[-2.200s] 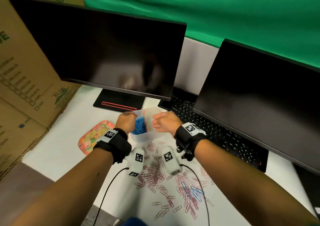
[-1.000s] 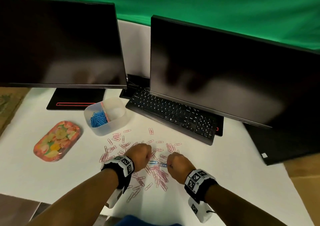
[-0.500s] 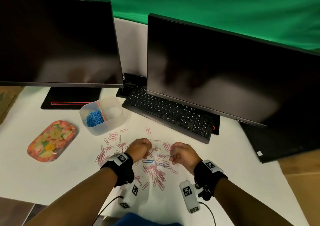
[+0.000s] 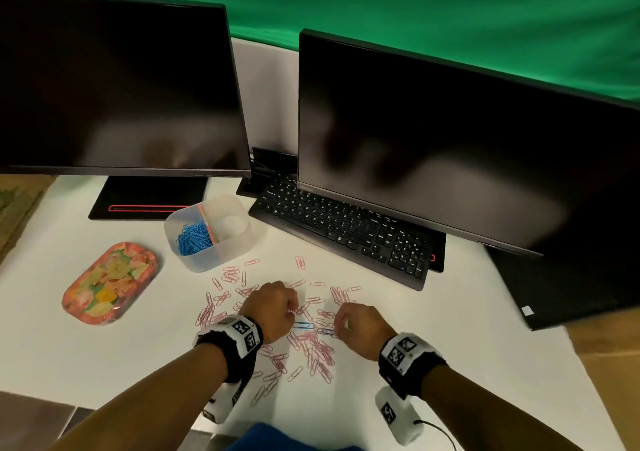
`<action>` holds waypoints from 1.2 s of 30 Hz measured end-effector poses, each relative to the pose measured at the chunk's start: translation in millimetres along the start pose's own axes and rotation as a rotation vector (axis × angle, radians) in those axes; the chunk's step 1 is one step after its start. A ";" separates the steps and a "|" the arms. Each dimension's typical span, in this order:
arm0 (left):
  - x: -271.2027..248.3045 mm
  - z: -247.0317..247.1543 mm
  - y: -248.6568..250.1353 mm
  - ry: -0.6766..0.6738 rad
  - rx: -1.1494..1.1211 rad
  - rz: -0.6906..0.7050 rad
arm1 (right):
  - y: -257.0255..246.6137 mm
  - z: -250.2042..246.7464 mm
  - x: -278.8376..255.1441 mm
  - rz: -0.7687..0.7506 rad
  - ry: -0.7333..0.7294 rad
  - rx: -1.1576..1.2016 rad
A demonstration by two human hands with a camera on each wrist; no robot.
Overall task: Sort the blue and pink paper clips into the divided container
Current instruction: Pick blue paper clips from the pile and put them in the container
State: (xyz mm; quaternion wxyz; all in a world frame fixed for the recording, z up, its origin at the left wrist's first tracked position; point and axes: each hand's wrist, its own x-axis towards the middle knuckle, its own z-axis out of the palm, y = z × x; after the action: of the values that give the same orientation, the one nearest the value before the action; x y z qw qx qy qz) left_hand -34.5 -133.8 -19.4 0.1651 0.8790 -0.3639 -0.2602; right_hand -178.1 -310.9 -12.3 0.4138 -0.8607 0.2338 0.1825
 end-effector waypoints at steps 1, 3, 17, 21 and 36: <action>-0.4 2.1 1.5 0.018 0.089 0.037 | -2.0 2.2 -2.7 -0.026 0.000 -0.107; -1.9 6.3 5.8 0.047 0.198 0.106 | -6.4 6.7 -5.0 -0.063 0.000 -0.283; 1.7 9.8 11.1 0.071 0.206 0.136 | -23.3 11.3 10.1 0.041 -0.092 -0.496; 4.1 -8.1 6.2 0.125 -0.186 0.000 | -24.0 9.3 9.3 -0.075 -0.049 -0.486; 6.8 -53.8 -18.5 0.211 -1.361 -0.400 | -37.3 11.2 19.0 0.010 -0.066 -0.374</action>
State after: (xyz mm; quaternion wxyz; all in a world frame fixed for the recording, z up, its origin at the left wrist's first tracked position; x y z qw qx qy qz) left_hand 10.9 -120.8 13.0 0.6600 0.6515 0.0652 -0.3683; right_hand -143.2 -286.3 -5.1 0.2529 -0.9150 0.1865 0.2531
